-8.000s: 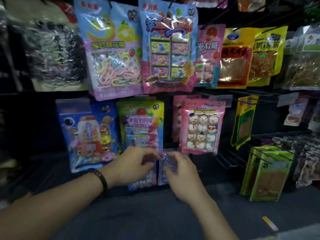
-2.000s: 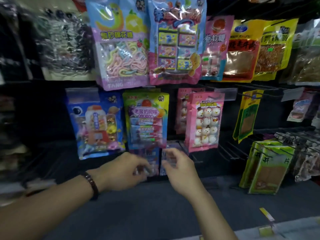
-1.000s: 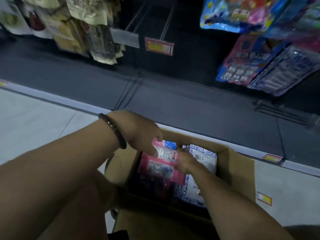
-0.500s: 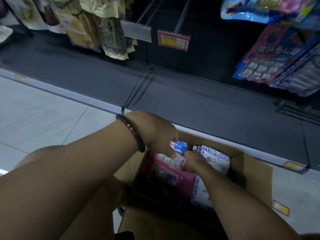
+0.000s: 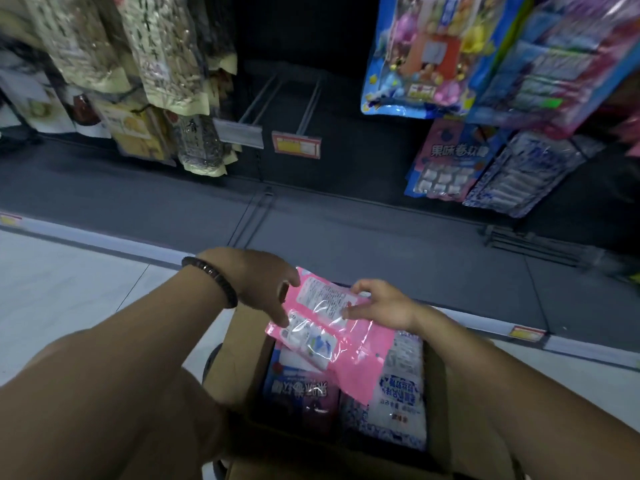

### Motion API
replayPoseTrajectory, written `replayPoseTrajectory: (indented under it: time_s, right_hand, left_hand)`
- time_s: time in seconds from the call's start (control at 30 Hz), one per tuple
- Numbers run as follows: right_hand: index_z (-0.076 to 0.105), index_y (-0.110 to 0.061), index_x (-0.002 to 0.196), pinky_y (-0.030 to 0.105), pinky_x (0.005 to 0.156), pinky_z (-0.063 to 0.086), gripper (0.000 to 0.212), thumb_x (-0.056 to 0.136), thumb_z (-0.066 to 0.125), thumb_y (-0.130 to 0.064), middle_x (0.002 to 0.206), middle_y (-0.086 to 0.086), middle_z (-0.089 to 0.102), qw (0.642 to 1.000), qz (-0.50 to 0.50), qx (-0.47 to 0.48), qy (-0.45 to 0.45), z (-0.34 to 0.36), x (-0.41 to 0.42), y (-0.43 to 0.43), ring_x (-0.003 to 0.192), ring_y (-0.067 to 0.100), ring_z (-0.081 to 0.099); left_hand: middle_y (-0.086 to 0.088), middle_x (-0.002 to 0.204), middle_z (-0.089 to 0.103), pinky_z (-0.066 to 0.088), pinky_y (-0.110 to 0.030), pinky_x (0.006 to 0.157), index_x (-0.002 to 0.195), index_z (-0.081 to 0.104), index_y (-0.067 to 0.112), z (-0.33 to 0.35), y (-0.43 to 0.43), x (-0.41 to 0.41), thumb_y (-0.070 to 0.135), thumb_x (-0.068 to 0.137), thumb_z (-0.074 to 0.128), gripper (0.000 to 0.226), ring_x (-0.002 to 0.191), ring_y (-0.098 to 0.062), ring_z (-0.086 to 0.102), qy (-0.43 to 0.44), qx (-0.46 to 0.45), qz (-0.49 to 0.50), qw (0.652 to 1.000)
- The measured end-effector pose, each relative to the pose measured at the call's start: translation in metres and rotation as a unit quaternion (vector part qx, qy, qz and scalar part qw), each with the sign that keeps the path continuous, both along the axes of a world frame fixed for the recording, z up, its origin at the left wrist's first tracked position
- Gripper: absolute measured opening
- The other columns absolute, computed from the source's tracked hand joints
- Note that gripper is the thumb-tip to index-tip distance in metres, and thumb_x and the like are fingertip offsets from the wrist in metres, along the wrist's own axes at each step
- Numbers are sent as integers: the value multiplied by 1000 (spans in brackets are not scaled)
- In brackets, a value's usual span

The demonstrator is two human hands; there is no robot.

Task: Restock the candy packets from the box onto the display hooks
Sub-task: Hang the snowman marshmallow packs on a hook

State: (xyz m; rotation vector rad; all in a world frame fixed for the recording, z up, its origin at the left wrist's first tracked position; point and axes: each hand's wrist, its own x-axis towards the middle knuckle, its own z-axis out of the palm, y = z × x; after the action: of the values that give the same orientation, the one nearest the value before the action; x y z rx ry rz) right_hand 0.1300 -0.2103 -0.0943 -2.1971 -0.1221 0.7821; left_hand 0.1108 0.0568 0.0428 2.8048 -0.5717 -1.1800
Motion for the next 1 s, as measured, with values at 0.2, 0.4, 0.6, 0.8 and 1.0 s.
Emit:
replayPoseTrajectory:
  time_s: [0.2, 0.4, 0.6, 0.8, 1.0]
  right_hand:
    - [73, -17, 125, 26, 71, 54, 33, 93, 78, -14, 101, 6, 78, 974, -161, 159, 20, 84, -11, -24, 76, 13, 69]
    - [74, -4, 116, 34, 58, 59, 27, 100, 66, -25, 89, 14, 78, 927, -256, 250, 115, 132, -27, -57, 72, 24, 74]
    - [61, -13, 133, 38, 73, 52, 55, 105, 42, -57, 116, 26, 76, 873, -284, 367, 153, 150, -36, -70, 91, 36, 73]
    - [75, -11, 101, 30, 60, 50, 19, 105, 62, -24, 73, 4, 72, 910, -255, 313, -99, 176, -50, -78, 60, 17, 67]
    - [74, -21, 96, 39, 75, 61, 7, 101, 71, -25, 92, 2, 81, 890, -260, 261, -267, 192, -54, -101, 84, 23, 78]
  left_hand:
    - [20, 132, 53, 34, -20, 96, 153, 42, 38, -11, -21, -16, 35, 73, 92, 95, 125, -3, 47, -63, -128, -54, 988]
    - [21, 128, 63, 46, -7, 93, 143, 57, 38, -16, -58, -30, 48, 85, 83, 64, 115, 1, 59, -170, -344, 32, 923]
    - [-5, 98, 79, 63, -50, 84, 100, 70, 13, -3, -76, -33, 34, 104, 61, 24, 89, -20, 78, -140, -460, 287, 828]
    - [-13, 97, 80, 59, -48, 83, 107, 67, 9, 29, -90, -41, 32, 103, 62, 24, 84, -32, 75, -53, -533, 365, 761]
    - [-11, 91, 80, 55, -28, 57, 109, 68, 5, 70, -128, -30, 17, 102, 64, 14, 73, -20, 76, -66, -574, 362, 732]
